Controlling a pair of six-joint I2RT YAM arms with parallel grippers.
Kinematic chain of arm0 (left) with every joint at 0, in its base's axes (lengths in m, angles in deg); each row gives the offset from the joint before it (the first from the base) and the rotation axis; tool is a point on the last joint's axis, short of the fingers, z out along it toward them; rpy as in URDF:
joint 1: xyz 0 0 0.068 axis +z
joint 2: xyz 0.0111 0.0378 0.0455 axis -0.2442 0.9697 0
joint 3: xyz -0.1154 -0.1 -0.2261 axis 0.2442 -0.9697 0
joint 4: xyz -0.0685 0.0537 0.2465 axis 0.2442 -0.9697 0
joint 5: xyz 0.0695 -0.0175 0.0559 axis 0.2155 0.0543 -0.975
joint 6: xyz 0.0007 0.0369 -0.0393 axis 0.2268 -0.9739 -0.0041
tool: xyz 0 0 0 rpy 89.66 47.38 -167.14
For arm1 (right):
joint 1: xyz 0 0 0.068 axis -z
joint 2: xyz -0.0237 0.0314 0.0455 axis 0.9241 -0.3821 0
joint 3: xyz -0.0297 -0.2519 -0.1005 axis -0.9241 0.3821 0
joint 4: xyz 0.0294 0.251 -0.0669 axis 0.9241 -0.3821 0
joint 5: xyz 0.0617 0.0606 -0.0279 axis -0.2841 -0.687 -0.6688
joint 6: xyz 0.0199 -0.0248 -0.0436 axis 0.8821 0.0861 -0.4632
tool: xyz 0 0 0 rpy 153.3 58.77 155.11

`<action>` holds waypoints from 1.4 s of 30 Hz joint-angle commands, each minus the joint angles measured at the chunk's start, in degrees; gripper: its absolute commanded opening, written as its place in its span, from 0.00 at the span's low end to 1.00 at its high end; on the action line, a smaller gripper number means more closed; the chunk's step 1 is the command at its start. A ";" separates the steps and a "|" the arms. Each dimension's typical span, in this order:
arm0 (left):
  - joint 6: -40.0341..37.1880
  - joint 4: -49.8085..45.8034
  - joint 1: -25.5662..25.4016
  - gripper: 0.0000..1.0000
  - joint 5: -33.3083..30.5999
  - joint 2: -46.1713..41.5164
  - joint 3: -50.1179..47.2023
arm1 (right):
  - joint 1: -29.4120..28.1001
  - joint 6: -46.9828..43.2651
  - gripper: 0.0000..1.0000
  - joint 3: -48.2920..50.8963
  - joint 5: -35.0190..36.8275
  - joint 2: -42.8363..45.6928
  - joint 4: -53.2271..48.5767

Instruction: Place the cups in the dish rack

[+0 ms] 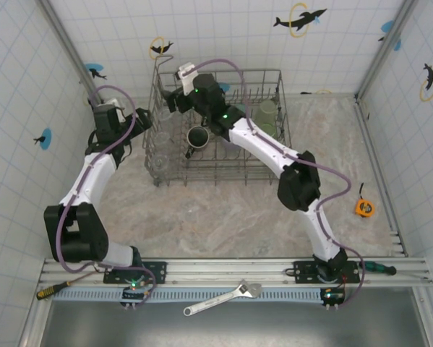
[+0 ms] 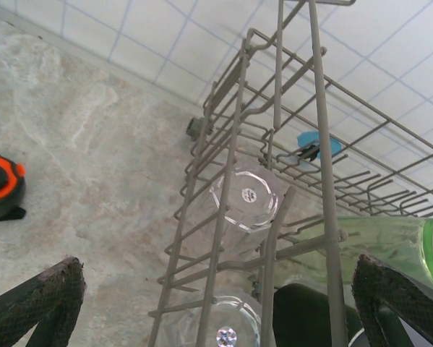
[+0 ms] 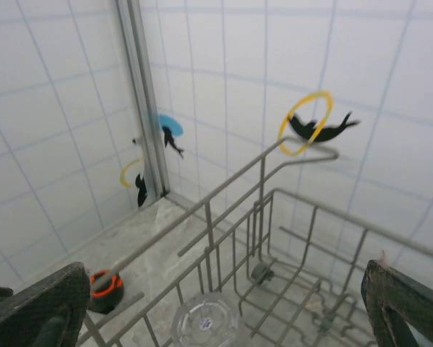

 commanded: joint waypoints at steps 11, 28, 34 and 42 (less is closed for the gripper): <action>-2.89 2.31 -0.18 0.98 -17.61 -9.29 -5.39 | 7.77 0.71 1.00 22.53 0.86 24.66 -7.44; -6.64 4.02 1.04 0.98 -31.98 -15.93 -20.73 | 28.42 6.83 1.00 65.16 -0.99 55.34 -1.68; -4.49 7.90 1.27 0.98 -32.11 -14.12 -27.51 | 36.07 7.22 1.00 78.83 -1.87 63.59 3.48; -3.09 23.06 1.31 0.98 -34.09 -13.35 -41.79 | 41.11 7.16 1.00 96.34 1.13 69.42 14.47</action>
